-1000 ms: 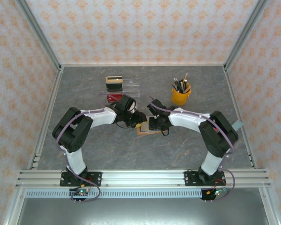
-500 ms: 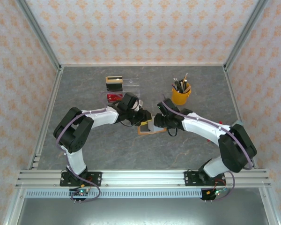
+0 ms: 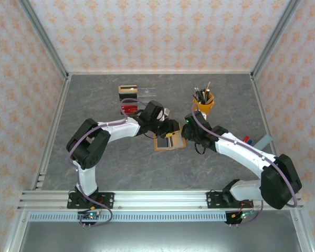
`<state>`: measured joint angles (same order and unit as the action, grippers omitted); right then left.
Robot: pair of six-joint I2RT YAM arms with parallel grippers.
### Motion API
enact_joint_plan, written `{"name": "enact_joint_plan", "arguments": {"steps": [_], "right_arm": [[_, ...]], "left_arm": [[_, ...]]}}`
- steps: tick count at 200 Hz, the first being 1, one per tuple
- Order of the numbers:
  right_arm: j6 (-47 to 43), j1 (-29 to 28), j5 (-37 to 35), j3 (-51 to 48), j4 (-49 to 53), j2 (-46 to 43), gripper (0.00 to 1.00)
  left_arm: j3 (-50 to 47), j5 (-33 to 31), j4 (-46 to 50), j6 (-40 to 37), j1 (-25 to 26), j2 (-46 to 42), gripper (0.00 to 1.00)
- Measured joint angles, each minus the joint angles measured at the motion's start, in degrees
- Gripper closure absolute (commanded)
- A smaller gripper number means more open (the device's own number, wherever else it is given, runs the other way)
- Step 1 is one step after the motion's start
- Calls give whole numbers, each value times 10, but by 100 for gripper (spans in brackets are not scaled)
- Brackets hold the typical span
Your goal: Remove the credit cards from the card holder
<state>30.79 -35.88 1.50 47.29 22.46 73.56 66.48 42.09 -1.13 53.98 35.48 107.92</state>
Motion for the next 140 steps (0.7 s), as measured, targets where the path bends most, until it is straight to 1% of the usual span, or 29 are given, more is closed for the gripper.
{"name": "enact_joint_plan", "arguments": {"steps": [18, 44, 78, 140], "right_arm": [[-8, 0, 22, 1, -3, 10, 71], [-15, 0, 69, 11, -10, 52, 77], [-17, 0, 101, 36, -15, 115, 79], [-13, 3, 103, 63, -14, 195, 80]], "left_arm": [[-19, -21, 2, 0, -10, -13, 58], [-50, -42, 7, 2, -28, -32, 61], [-63, -50, 7, 13, -35, -33, 65], [-61, -36, 0, 22, -32, -5, 68]]}}
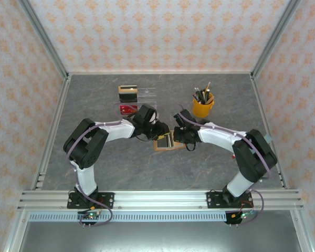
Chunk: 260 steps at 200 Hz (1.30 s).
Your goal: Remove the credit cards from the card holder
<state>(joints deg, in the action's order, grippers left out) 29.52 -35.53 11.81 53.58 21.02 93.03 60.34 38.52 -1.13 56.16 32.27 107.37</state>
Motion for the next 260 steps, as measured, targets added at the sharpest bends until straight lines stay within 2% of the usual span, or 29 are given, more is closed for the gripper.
{"name": "enact_joint_plan", "arguments": {"steps": [44, 167, 220, 260], "right_arm": [[13, 15, 1, 0, -1, 29, 80], [36, 24, 19, 0, -4, 31, 81], [41, 34, 38, -4, -10, 31, 81], [51, 60, 89, -21, -37, 26, 81]], "left_arm": [[8, 13, -5, 6, 0, 27, 67], [41, 21, -4, 1, 7, 53, 67], [48, 26, 5, -27, 7, 55, 67], [60, 30, 18, -74, 7, 61, 66]]}}
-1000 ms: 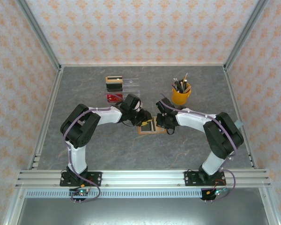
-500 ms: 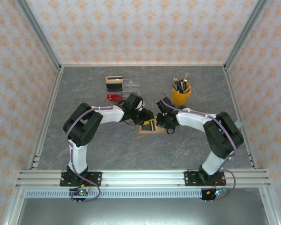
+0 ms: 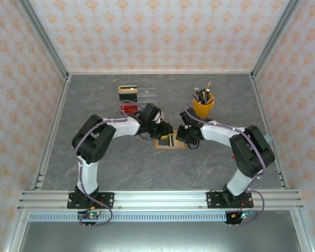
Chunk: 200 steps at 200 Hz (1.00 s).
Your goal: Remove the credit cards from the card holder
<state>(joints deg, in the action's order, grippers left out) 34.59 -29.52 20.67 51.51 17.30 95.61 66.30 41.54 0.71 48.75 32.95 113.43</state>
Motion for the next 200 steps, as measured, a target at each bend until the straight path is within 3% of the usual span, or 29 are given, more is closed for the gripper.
{"name": "enact_joint_plan", "arguments": {"steps": [60, 200], "right_arm": [[15, 30, 62, -22, -34, -6, 81], [28, 31, 66, -24, -38, -6, 81]], "left_arm": [[2, 12, -6, -24, -1, 1, 67], [-40, 35, -63, -42, 8, -6, 71]]}}
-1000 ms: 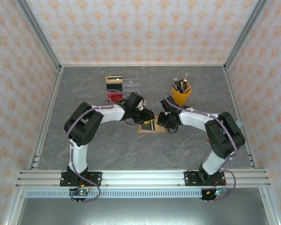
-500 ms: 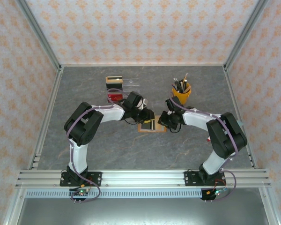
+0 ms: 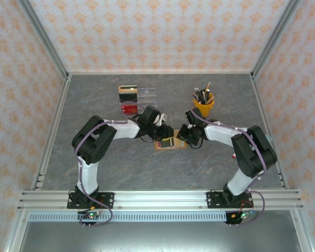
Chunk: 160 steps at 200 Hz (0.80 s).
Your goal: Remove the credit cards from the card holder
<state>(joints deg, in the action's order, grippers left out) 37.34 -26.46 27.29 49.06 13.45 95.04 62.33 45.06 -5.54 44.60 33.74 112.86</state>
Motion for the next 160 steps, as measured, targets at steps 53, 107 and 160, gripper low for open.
{"name": "enact_joint_plan", "arguments": {"steps": [53, 107, 160], "right_arm": [[1, 0, -2, 1, 2, 1, 81], [1, -1, -8, 8, 12, 6, 81], [1, -3, -18, 15, 22, 9, 82]], "left_arm": [[-5, -5, 2, -12, 3, -5, 74], [-17, -3, 0, -12, 3, -8, 83], [-38, 0, 1, -14, -5, -36, 95]]}}
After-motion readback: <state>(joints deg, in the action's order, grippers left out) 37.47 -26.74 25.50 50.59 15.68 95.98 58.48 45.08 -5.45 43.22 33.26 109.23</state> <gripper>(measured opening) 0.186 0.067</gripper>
